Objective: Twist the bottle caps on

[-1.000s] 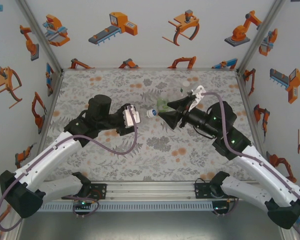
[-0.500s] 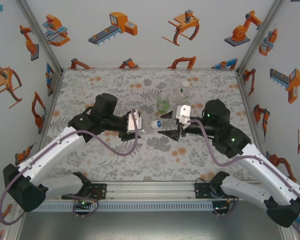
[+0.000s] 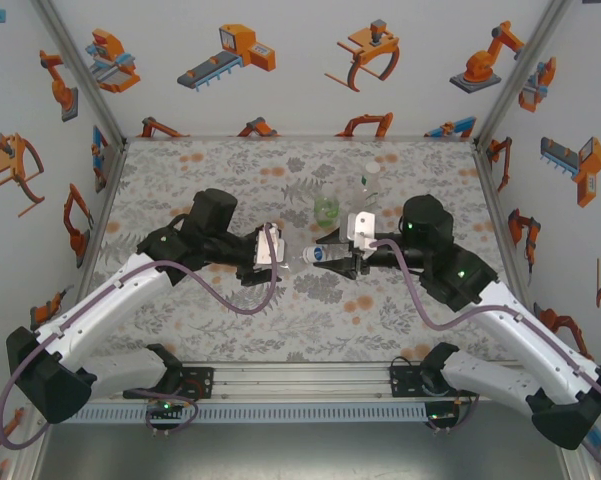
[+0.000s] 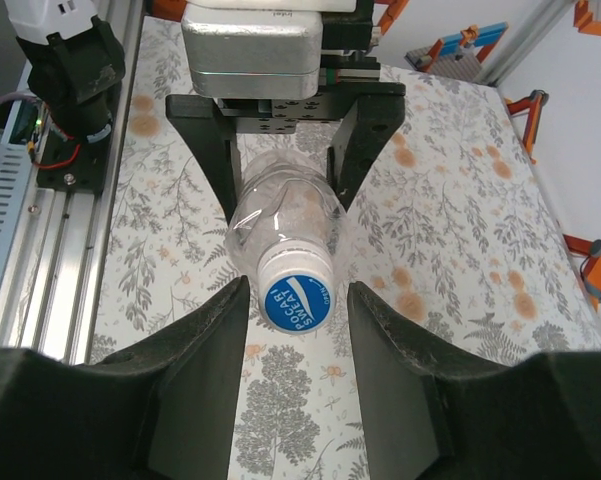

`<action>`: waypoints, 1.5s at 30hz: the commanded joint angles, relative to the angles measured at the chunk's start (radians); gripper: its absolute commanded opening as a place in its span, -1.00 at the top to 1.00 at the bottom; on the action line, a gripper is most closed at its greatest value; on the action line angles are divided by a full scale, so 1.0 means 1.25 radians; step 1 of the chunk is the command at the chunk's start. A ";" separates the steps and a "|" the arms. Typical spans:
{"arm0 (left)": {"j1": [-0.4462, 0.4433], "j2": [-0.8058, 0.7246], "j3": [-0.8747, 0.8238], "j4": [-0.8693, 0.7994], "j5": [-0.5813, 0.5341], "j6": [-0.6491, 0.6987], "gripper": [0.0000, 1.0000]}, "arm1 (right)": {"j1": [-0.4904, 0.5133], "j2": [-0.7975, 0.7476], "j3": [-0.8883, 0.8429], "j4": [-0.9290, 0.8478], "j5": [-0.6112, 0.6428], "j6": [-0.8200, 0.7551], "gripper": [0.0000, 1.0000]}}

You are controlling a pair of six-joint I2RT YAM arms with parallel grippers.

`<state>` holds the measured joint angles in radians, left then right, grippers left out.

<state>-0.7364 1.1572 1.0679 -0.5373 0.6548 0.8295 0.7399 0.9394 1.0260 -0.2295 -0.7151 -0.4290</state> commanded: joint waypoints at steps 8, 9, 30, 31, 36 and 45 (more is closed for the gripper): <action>-0.005 -0.008 0.027 -0.009 0.030 0.021 1.00 | 0.001 0.019 0.023 0.007 -0.045 -0.010 0.16; -0.005 -0.008 0.027 -0.009 0.030 0.021 1.00 | 0.001 0.019 0.023 0.006 -0.044 -0.011 0.17; -0.005 -0.082 -0.046 0.146 -0.166 -0.038 1.00 | 0.003 0.106 -0.025 0.359 0.215 0.527 1.00; -0.005 -0.086 -0.052 0.158 -0.187 -0.041 1.00 | 0.002 0.116 -0.026 0.379 0.235 0.585 1.00; -0.004 -0.105 -0.073 0.203 -0.300 -0.057 1.00 | 0.007 0.164 -0.021 0.395 0.352 0.879 1.00; -0.004 -0.102 -0.073 0.216 -0.351 -0.068 1.00 | 0.009 0.245 0.085 0.151 0.452 1.231 1.00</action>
<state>-0.7250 1.0504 0.9749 -0.3305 0.1612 0.7330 0.7494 1.2205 1.0996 0.0242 -0.2382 0.8806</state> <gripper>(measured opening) 0.561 0.347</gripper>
